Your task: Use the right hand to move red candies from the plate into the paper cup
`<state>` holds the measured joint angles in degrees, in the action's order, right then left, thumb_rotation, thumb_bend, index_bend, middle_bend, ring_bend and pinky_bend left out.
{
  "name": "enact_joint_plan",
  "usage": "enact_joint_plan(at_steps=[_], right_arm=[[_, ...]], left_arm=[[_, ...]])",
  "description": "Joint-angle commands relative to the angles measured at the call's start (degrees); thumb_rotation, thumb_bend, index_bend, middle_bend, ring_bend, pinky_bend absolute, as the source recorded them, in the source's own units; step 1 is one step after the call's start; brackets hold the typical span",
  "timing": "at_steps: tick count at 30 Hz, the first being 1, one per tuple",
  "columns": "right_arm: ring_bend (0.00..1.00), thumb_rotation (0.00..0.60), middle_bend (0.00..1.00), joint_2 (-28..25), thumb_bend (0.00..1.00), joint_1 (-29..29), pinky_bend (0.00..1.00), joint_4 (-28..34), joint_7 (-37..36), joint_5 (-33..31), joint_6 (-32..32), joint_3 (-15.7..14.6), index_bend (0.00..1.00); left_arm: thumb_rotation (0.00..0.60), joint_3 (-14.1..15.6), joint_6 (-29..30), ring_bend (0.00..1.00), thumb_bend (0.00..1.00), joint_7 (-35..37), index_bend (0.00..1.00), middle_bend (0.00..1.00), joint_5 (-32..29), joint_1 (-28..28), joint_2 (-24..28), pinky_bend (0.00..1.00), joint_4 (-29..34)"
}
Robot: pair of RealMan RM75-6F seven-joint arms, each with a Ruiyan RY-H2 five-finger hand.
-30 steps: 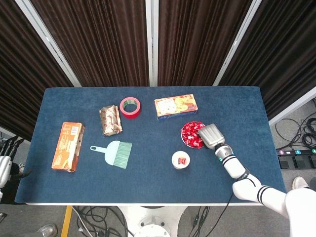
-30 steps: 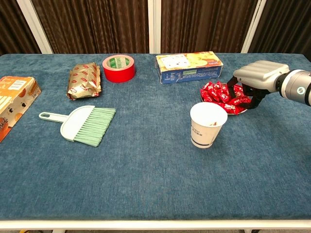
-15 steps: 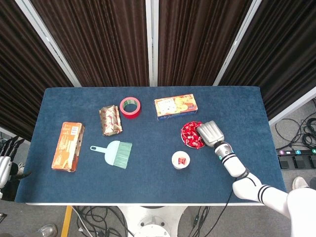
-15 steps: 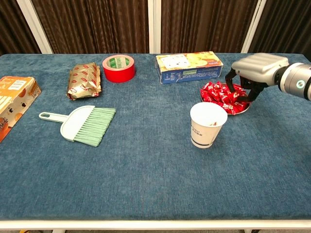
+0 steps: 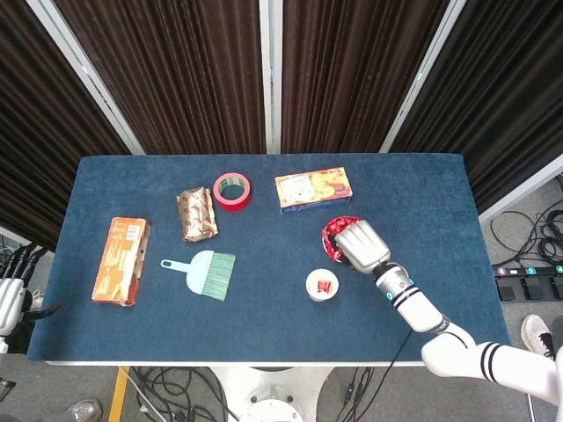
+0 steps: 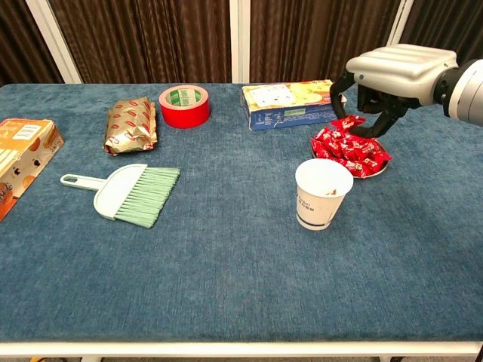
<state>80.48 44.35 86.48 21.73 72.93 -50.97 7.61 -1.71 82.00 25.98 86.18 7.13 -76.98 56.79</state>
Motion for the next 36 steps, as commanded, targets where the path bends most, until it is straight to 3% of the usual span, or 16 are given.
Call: enact_joint_plan(at_steps=[1,8,13,16,23,27,36], right_arm=[[1.00,0.600,1.00,-0.9,0.29,-0.1,0.91,3.7,2.0,1.3,-0.1,-1.6,0.59],[1.00,0.600,1.00,-0.4,0.27,-0.1,0.91,5.9,3.2,1.5,0.6,-3.0,0.59],[1.00,0.600,1.00,-0.2,0.16,0.1,0.91,6.3,3.5,1.1,1.0,-3.4,0.59],[1.00,0.600,1.00,-0.3,0.10,0.2,0.91,6.4,3.0,1.2,1.1,-3.2,0.58],[1.00,0.600,1.00,-1.5,0.10,-0.1,0.91,6.2,1.5,1.4,-1.4,-1.4,0.57],[1.00,0.600,1.00,-1.5,0.10,-0.3,0.91,2.5,2.9,-0.3,-2.7,-0.3,0.57],[1.00,0.600,1.00,2.6,0.12,1.5,0.91,-10.8,6.3,-5.9,2.6,-1.0,0.56]], left_arm=[[0.600,0.0,0.2,0.05,0.09,-0.5,0.14,0.14,0.0,0.0,0.3,0.19,0.6],[0.600,-0.1,0.6,0.05,0.09,-0.9,0.14,0.14,-0.1,-0.3,0.6,0.19,1.4],[0.600,-0.2,0.6,0.05,0.09,-0.8,0.14,0.14,-0.2,-0.3,0.6,0.19,1.4],[0.600,-0.2,0.6,0.05,0.09,-0.6,0.14,0.14,-0.3,-0.5,0.6,0.19,1.2],[0.600,-0.2,0.4,0.05,0.09,-0.3,0.14,0.14,-0.3,-0.4,0.5,0.19,0.8],[0.600,-0.1,0.2,0.05,0.09,0.0,0.14,0.14,-0.2,-0.2,0.3,0.19,0.5],[0.599,0.0,0.1,0.05,0.09,1.0,0.14,0.14,-0.3,-0.4,-0.1,0.19,-0.8]])
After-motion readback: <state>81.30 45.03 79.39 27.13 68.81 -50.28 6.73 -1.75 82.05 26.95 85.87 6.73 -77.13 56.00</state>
